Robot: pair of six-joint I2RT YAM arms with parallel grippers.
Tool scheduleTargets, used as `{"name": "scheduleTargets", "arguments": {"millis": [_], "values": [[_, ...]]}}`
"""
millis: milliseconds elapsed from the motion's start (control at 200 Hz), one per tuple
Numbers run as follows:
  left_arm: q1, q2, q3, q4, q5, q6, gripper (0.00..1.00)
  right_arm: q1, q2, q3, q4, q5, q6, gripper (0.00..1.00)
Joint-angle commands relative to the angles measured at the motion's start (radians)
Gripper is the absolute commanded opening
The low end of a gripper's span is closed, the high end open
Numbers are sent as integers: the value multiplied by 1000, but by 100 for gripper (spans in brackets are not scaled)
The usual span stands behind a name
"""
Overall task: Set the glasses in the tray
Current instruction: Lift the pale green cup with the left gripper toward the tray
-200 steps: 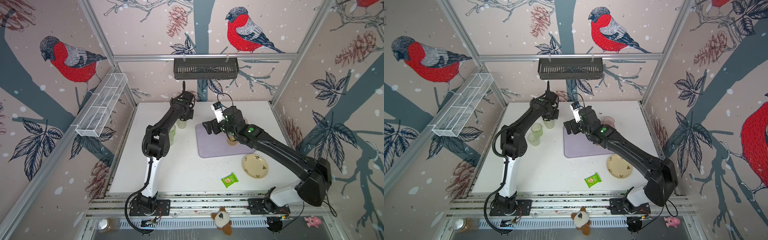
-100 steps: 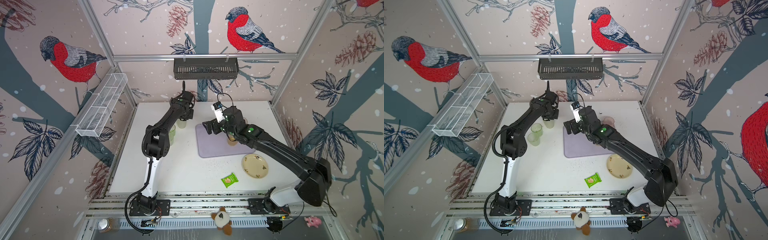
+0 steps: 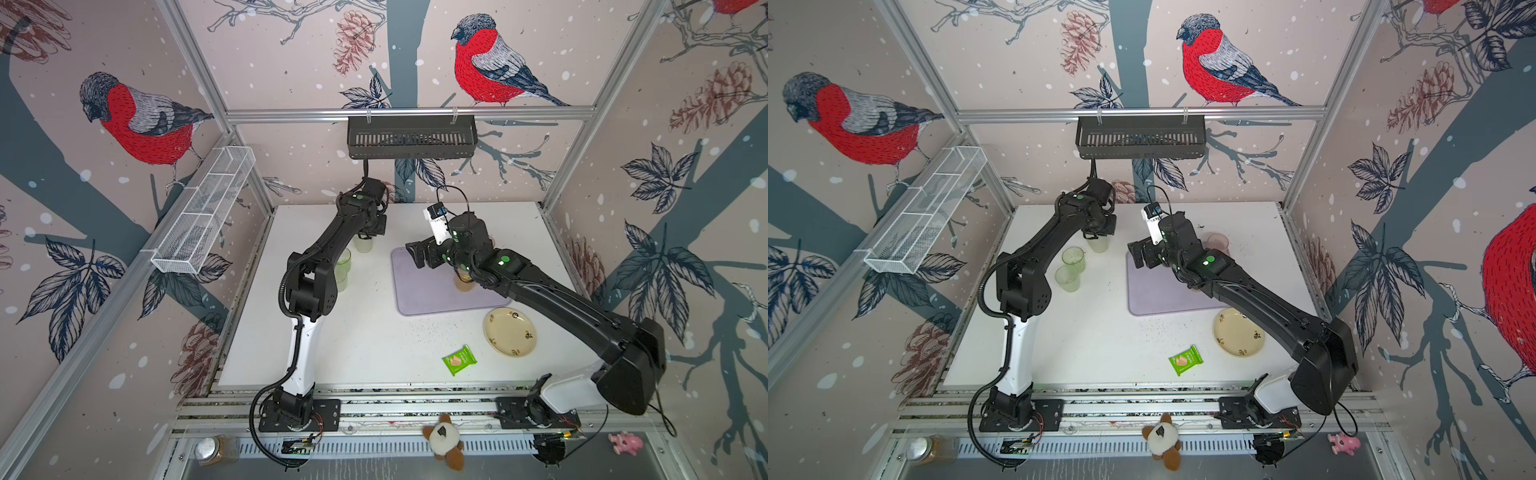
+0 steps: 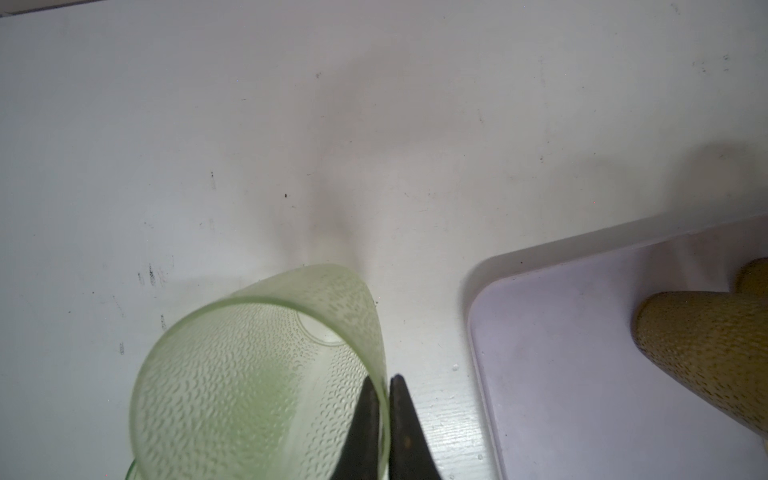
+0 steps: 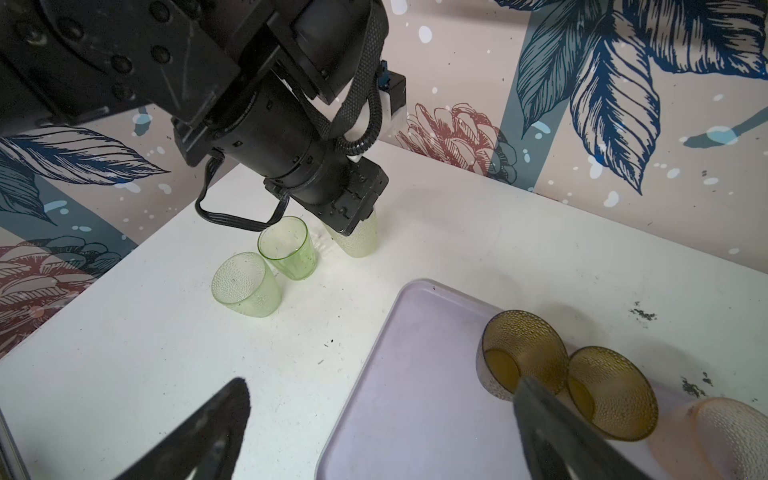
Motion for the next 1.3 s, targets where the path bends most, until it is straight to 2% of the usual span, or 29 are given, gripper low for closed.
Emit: {"name": "scheduleTargets", "arguments": {"millis": [0,635,1291], "values": [[-2,-23,15,-26,15,2,0,2,-13,-6,15,13,5,99],[-68,-116,31,-108,4,-18,0,5,-81,-75,33,12,38,100],[-210,-279,-140,-151,-7,-30,0,5,-124,-121,33,25,50,99]]}}
